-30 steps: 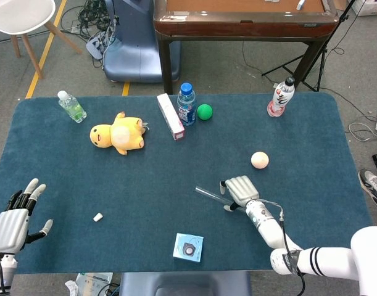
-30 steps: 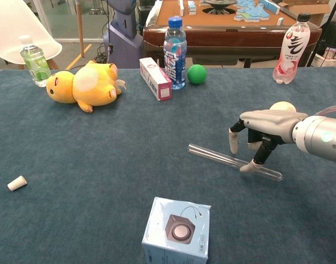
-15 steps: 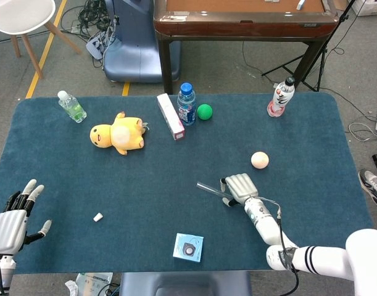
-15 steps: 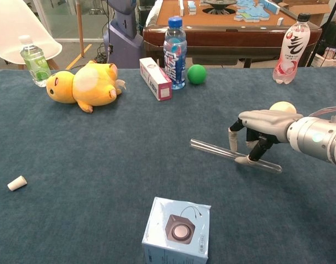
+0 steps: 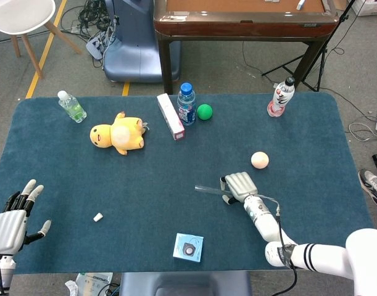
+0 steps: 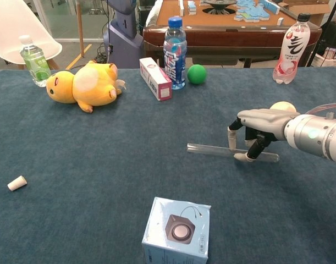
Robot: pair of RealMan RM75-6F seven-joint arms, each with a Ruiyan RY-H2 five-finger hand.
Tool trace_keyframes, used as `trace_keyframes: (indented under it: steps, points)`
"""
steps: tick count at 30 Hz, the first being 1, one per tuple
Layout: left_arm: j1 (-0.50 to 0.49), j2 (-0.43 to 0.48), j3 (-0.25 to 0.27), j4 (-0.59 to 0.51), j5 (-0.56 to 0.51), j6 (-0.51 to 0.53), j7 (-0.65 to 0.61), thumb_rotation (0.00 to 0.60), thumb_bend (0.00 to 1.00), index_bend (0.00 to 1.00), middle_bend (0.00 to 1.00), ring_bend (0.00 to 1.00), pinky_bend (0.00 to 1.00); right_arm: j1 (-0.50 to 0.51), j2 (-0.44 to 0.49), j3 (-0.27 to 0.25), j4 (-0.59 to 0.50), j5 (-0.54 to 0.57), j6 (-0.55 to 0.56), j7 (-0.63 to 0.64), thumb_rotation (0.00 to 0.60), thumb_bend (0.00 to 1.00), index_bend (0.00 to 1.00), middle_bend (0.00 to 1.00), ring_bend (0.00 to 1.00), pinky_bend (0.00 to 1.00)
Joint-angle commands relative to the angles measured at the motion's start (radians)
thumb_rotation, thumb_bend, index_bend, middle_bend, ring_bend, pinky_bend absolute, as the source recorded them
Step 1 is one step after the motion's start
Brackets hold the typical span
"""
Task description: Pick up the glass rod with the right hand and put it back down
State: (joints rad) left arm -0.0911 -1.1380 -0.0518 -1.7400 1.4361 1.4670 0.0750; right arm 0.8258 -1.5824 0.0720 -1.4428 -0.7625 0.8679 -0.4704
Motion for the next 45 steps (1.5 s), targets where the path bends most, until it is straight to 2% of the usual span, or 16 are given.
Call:
trace_keyframes:
  steps: [1,9,16,22,25,27,45]
  points:
    - [0.0,0.001,-0.001,0.0,0.0,0.0,0.0,0.6,0.29,0.11,0.01,0.12,0.04,0.008,0.007,0.01,0.0,-0.011,-0.012,0.004,0.6,0.41,0.5,1.0,1.0,1.0]
    - [-0.002,0.001,-0.003,-0.002,-0.002,-0.003,0.006,0.6,0.29,0.11,0.01,0.12,0.04,0.068,0.004,0.061,0.019,-0.036,-0.051,-0.008,0.6,0.41,0.51,1.0,1.0,1.0]
    - [0.0,0.003,-0.003,-0.006,-0.005,0.0,0.008,0.6,0.29,0.11,0.01,0.12,0.04,0.14,-0.069,0.096,0.117,-0.016,-0.104,-0.023,0.6,0.41,0.51,1.0,1.0,1.0]
    - [0.002,0.003,-0.001,-0.004,-0.004,0.001,0.006,0.6,0.29,0.11,0.01,0.11,0.04,0.168,-0.129,0.088,0.205,0.01,-0.13,-0.039,0.6,0.41,0.51,1.0,1.0,1.0]
    - [0.004,0.003,-0.001,-0.002,-0.004,0.002,0.004,0.6,0.29,0.11,0.01,0.11,0.04,0.171,-0.14,0.081,0.223,0.02,-0.134,-0.046,0.6,0.32,0.49,1.0,1.0,1.0]
    - [0.004,0.003,0.0,-0.002,-0.003,0.002,0.002,0.6,0.29,0.11,0.01,0.11,0.04,0.173,-0.143,0.078,0.228,0.03,-0.139,-0.05,0.6,0.3,0.46,1.0,1.0,1.0]
    - [0.01,0.007,0.002,-0.004,0.003,0.009,-0.001,0.6,0.29,0.11,0.01,0.11,0.04,0.207,-0.175,0.082,0.24,0.076,-0.124,-0.086,0.6,0.29,0.45,1.0,1.0,1.0]
